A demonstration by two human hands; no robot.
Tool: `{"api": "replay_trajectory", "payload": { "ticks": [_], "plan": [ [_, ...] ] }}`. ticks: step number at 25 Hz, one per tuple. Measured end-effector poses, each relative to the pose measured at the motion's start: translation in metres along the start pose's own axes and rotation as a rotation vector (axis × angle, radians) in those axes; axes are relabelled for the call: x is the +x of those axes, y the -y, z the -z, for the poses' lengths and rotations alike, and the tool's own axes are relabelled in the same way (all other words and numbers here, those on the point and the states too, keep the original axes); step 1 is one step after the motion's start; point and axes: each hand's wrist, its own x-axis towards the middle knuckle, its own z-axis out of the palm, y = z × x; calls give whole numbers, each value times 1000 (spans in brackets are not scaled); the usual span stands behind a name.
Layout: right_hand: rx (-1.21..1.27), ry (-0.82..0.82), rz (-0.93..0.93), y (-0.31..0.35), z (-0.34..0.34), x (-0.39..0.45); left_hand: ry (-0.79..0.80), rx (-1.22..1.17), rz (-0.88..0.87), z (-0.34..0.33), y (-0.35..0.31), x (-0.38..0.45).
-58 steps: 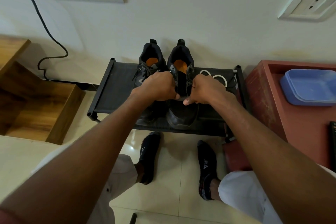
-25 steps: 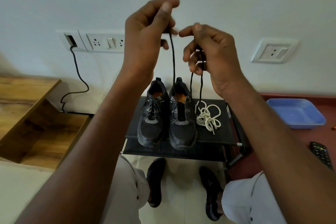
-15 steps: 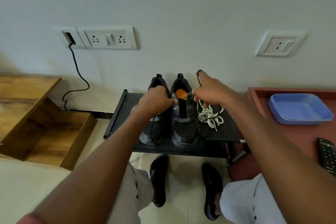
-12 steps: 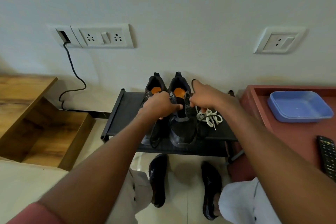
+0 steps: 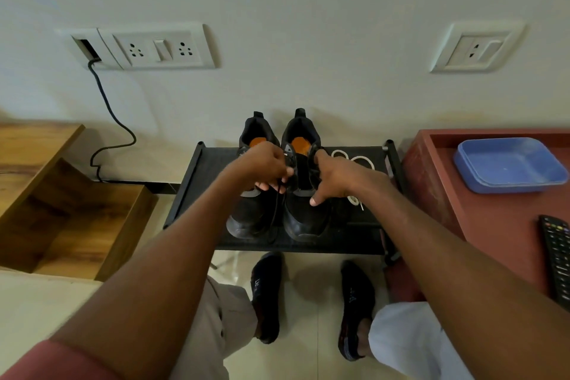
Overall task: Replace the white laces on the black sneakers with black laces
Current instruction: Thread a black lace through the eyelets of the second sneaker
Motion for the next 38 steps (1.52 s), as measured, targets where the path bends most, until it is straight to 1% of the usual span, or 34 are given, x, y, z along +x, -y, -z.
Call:
{"api": "replay_trajectory", "payload": {
  "ticks": [1,2,3,6,7,9,10,11,12,13,14,15,16,17,18,19,20,21,22,24,25,27,29,30,31,33,34,36,38],
  "plan": [
    [-10,-17,14,-1,-2,0,-34,-103,5,7,-2,-3],
    [-11,-38,25,-1,-3,-1,-68,-154,13,12,-4,-7],
    [-8,-63,32,-2,-4,0,-95,-122,20,15,-6,-10],
    [-36,-155,25,-3,1,-2,-129,235,35,19,-6,-22],
    [-41,-193,7,-1,4,-4,-148,313,31,21,-4,-24],
    [14,-218,-20,1,16,-12,-204,376,13,24,-3,-28],
    [116,-184,-12,4,23,-18,-203,373,2,25,-5,-31],
    [268,-129,7,9,30,-27,-177,324,-8,24,-8,-34],
    [425,-70,36,15,37,-37,-133,220,-10,23,-12,-38],
    [556,-28,82,22,45,-47,-90,70,4,23,-17,-41],
    [651,-20,130,28,53,-56,-52,-110,19,26,-23,-46],
    [710,-47,163,31,57,-62,-44,-284,12,29,-28,-51],
    [704,-122,152,31,59,-64,-83,-408,-27,35,-30,-54],
    [589,-249,91,27,60,-64,-152,-460,-82,39,-29,-54],
    [360,-389,-1,19,58,-61,-236,-429,-119,40,-27,-53],
    [100,-481,-98,10,55,-60,-307,-322,-125,39,-23,-50],
    [-76,-487,-157,5,50,-60,-349,-161,-102,36,-18,-47],
    [-158,-456,-163,3,44,-58,-339,3,-59,32,-12,-42],
    [-179,-412,-135,2,39,-53,-279,117,-7,27,-7,-38],
    [-134,-303,-26,4,27,-38,-150,202,88,21,1,-29],
    [-99,-230,21,6,20,-30,-137,224,115,18,3,-26],
    [-86,-132,66,9,6,-18,-203,388,109,13,2,-21],
    [-113,-152,70,6,-3,-10,-280,553,29,2,-2,-14],
    [-108,-180,65,3,-5,-7,-257,584,-21,-6,-5,-11],
    [-84,-197,55,0,-7,-3,-186,589,-48,-13,-7,-8],
    [-25,-177,32,-5,-9,1,-60,618,-39,-29,-8,-2],
    [-13,-167,23,-7,-10,1,-51,671,-33,-35,-8,0],
    [-13,-168,10,-9,-10,1,-106,778,-45,-40,-9,1],
    [-5,-175,8,-8,-9,-1,-118,758,-44,-39,-8,5]
  ]
}}
